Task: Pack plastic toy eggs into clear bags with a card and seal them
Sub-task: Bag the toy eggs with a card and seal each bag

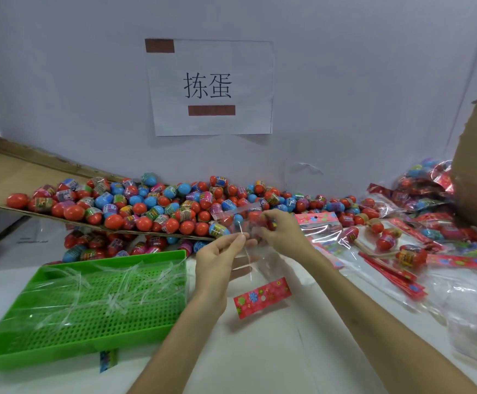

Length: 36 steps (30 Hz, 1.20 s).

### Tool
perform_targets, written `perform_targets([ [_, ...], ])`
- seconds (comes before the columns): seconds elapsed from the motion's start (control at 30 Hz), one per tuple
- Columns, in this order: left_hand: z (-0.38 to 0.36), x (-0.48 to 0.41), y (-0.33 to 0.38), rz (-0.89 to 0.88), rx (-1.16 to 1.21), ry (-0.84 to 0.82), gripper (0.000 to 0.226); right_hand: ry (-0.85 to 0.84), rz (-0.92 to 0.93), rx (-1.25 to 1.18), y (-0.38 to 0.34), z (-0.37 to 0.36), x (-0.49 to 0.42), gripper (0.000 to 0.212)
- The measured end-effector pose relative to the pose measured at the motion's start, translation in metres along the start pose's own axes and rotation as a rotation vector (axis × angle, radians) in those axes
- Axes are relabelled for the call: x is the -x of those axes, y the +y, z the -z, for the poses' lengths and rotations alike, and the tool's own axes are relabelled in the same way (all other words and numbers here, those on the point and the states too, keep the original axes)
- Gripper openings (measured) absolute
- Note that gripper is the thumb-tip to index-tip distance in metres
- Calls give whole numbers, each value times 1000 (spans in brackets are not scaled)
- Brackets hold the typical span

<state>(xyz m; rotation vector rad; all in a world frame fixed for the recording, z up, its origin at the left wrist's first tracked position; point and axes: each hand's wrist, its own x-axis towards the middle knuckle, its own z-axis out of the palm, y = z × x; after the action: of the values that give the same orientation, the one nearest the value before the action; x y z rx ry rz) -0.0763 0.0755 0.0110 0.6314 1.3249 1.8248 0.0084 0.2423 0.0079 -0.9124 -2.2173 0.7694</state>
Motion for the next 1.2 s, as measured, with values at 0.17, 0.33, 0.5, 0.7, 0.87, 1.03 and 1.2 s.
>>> perform_targets([
  [0.17, 0, 0, -1, -19, -44, -7, 13, 209, -146, -543, -10, 53, 23, 4],
  [0.33, -5, 2, -5, -119, -181, 1, 10, 187, 114, -518, -32, 74, 58, 33],
  [0.5, -9, 5, -11, -291, -380, 31, 9, 135, 272, -285, -47, 68, 65, 34],
  [0.7, -10, 9, -17, -502, -572, 23, 17, 112, 250, -198, -45, 71, 66, 48],
  [0.87, -9, 9, -21, -577, -702, 0, 25, 92, 211, -168, -39, 67, 63, 53],
  [1.03, -11, 10, -20, -603, -716, -29, 25, 155, 193, -75, -34, 63, 61, 66],
  [1.2, -12, 10, -18, -515, -667, -29, 30, 131, 182, -45, -34, 60, 60, 71],
])
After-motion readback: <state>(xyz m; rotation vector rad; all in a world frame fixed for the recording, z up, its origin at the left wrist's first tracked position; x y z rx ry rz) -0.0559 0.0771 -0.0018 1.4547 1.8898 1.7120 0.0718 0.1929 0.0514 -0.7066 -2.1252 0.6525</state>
